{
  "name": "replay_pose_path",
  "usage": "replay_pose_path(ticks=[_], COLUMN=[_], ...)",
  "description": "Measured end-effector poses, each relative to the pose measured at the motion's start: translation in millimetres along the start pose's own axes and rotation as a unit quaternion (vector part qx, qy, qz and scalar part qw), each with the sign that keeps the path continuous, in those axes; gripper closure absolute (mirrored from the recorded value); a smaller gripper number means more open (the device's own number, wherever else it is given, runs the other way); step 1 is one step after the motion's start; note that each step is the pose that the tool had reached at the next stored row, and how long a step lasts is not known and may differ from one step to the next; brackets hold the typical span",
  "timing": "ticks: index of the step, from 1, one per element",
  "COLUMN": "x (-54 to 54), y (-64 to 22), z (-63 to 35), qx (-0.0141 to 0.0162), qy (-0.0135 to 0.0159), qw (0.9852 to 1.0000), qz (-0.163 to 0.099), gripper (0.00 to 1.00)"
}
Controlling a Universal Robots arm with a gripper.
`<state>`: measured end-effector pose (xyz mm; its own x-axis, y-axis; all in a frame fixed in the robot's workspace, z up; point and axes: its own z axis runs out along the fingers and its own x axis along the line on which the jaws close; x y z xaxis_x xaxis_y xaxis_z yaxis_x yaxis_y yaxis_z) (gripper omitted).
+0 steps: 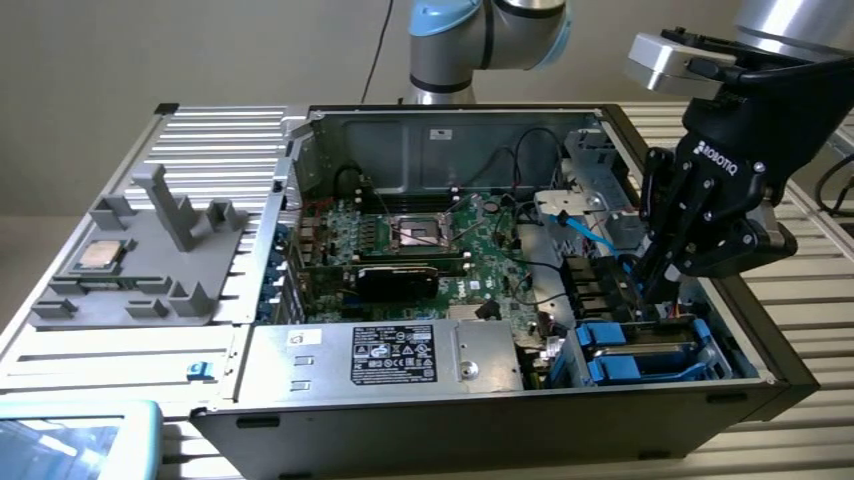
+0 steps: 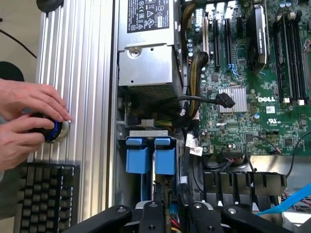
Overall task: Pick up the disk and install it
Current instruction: 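Insert the first disk wire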
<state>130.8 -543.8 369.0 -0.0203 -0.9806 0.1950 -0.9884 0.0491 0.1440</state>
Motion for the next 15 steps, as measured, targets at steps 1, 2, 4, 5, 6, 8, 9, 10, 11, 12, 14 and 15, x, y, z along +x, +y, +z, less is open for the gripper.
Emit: replay_pose_path(ticks=[1,2,4,5,6,8,9,10,11,12,14,15], x=[0.2,0.5,1.1,1.9,3.0,4.6,5.2,5.7,6.4,7.1,7.8,7.9], y=[0.0,0.0,-0.1,-0.1,-0.2,-0.3,-0.3,-0.4,-0.4,-0.4,-0.5,-0.5], z=[0.2,0.5,1.0,1.2,1.5,1.8,1.9,2.0,2.1,2.3,2.5,2.6], qx=[0.0,-0.0001,-0.0001,-0.0001,-0.0002,-0.0003,-0.0003,-0.0003,-0.0004,-0.0004,-0.0005,-0.0005], qy=[-0.0008,-0.0018,-0.004,-0.0062,-0.0089,-0.0137,-0.0153,-0.0165,-0.0181,-0.02,-0.0231,-0.024], qw=[1.0,1.0,1.0,1.0,1.0,0.9999,0.9999,0.9999,0.9998,0.9998,0.9997,0.9997], qz=[0.0,0.0,-0.001,-0.001,-0.001,-0.002,-0.002,-0.003,-0.003,-0.003,-0.004,-0.004], gripper=[0.75,0.75,0.75,0.75,0.75,0.75,0.75,0.75,0.75,0.75,0.75,0.75])
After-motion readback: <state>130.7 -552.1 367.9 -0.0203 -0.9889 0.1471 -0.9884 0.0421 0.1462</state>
